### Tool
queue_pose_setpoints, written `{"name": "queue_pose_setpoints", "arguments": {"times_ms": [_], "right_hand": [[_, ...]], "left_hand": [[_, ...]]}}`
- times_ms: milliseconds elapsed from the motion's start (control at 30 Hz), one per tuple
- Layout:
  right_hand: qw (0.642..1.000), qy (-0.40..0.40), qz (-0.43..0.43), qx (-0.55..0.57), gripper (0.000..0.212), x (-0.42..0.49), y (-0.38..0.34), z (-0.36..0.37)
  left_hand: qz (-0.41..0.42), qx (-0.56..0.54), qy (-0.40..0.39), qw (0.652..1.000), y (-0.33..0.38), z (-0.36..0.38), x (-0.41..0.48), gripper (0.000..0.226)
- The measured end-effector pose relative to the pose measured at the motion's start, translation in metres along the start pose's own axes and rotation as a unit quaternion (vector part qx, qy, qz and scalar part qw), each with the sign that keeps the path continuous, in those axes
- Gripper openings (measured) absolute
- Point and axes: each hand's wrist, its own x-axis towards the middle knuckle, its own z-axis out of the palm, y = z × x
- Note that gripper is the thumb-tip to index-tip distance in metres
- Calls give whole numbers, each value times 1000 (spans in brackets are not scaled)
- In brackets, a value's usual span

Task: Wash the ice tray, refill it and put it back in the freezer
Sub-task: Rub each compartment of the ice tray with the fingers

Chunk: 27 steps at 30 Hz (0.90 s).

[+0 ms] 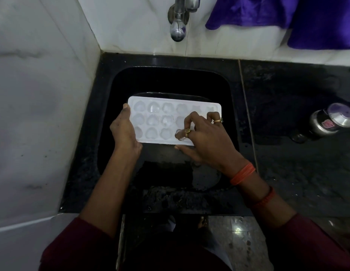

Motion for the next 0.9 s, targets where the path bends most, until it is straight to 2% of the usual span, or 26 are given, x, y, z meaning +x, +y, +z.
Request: {"name": "queue_pose_setpoints", "arguments": {"times_ms": [233, 500, 700, 900], "right_hand": [[1000, 18, 12, 6, 34, 0, 1, 0], [1000, -4, 2, -10, 30, 2, -1, 2], [1000, 22, 17, 4, 38, 4, -1, -1], [1000, -3, 14, 12, 32, 4, -2, 1]], "left_hand": [[-3, -2, 3, 1000, 1, 2, 0, 36], [-4, 4, 4, 1000, 2, 4, 1, 36], [-4, 3, 8, 1000, 2, 4, 0, 34], [-5, 4, 5, 1000, 5, 6, 1, 36]]}}
